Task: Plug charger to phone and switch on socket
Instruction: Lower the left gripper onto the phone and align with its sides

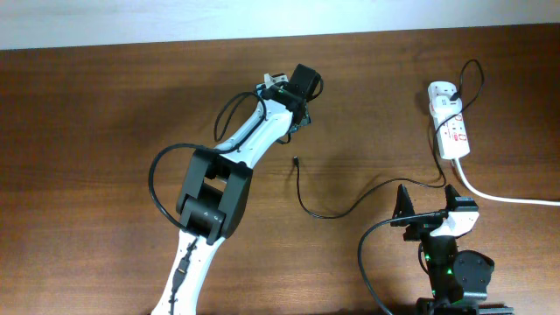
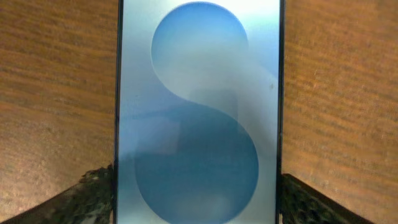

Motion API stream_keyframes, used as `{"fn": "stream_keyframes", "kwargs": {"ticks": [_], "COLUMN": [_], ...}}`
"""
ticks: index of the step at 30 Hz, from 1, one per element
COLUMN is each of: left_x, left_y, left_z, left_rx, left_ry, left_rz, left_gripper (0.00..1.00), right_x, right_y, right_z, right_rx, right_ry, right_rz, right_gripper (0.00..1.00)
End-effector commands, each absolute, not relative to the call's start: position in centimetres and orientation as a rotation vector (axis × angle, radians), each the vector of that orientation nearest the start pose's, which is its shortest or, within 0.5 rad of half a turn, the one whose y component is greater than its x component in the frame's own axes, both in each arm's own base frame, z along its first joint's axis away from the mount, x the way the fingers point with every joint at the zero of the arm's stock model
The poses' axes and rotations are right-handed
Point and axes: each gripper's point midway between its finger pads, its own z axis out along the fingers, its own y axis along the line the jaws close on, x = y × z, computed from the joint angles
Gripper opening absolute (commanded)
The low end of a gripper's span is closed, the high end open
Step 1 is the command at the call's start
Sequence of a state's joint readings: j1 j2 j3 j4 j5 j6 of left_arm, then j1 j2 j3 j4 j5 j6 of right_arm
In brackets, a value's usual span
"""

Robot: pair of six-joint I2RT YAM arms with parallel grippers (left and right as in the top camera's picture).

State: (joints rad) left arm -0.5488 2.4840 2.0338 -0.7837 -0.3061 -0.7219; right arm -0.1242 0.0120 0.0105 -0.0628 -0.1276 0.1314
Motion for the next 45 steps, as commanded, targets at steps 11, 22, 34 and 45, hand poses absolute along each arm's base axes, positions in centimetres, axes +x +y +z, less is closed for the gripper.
{"fn": "stream_keyframes", "kwargs": {"ticks": [11, 22, 34, 45], "left_x": [42.9, 37.5, 37.5, 38.3], "left_y": [-23.1, -19.9, -19.8, -19.8], "left_z": [-7.2, -4.3, -4.3, -4.4], "left_rx": [-0.285, -0.248, -0.248, -0.201], "left_ry": [3.048, 3.26, 3.262, 3.233], "left_rz": [0.133, 0.413, 0.416, 0.411], "left_gripper": [0.63, 0.59, 0.82, 0.99], "right_x": [24.6, 24.6, 24.6, 24.6], "right_y": [-0.8, -0.8, -0.8, -0.8], "right_z": [15.9, 15.9, 15.9, 15.9], "right_rx": [0.115, 0.115, 0.115, 0.115], "right_ry": [1.634, 1.634, 1.634, 1.634], "right_rz": [0.114, 0.114, 0.114, 0.114], "right_gripper": [0.99, 0.99, 0.99, 0.99]}}
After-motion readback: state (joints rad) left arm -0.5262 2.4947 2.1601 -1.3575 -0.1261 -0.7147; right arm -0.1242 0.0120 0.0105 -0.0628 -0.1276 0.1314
